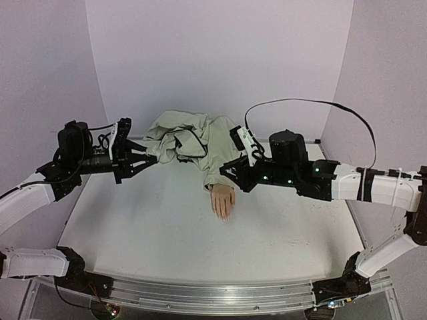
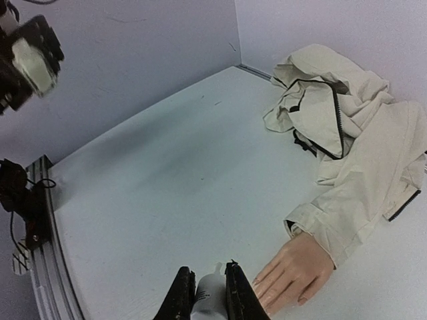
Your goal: Paint the nails
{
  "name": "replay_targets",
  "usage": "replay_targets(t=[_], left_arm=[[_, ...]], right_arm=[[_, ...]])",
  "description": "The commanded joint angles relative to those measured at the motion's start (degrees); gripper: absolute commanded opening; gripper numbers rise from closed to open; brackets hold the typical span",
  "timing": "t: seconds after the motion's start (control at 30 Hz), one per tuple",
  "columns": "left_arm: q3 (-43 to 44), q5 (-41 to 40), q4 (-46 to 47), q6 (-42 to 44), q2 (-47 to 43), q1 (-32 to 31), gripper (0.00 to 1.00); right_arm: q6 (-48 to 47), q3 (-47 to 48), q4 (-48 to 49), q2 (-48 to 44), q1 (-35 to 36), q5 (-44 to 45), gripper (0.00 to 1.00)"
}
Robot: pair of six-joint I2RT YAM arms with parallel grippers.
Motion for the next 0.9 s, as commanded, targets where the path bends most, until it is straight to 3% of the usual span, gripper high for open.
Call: replay_targets(t=[0.0, 0.2, 0.57, 0.87], left_arm=[[-2.12, 4.88, 2.63, 8.93, -0.76, -2.51, 0.00], [-3.21, 5.84, 2.58, 12.10, 0.09, -3.35, 0.00], [-4.86, 6.09, 2.39, 16.08, 0.72, -4.10, 0.00], [-4.78, 5.29, 1.46, 16.82, 0.99, -4.28, 0.00]], right_arm=[[5.38, 8.82, 1.26, 0.06, -0.16, -11.02, 0.00], [4.98, 16.37, -2.91, 1.07, 1.08, -20.24, 0.00], [2.77, 28.06, -11.25, 8.90, 6.76, -20.20, 0.00], [1.49, 32.18, -12.52, 11.35, 9.44, -17.89, 0.00]])
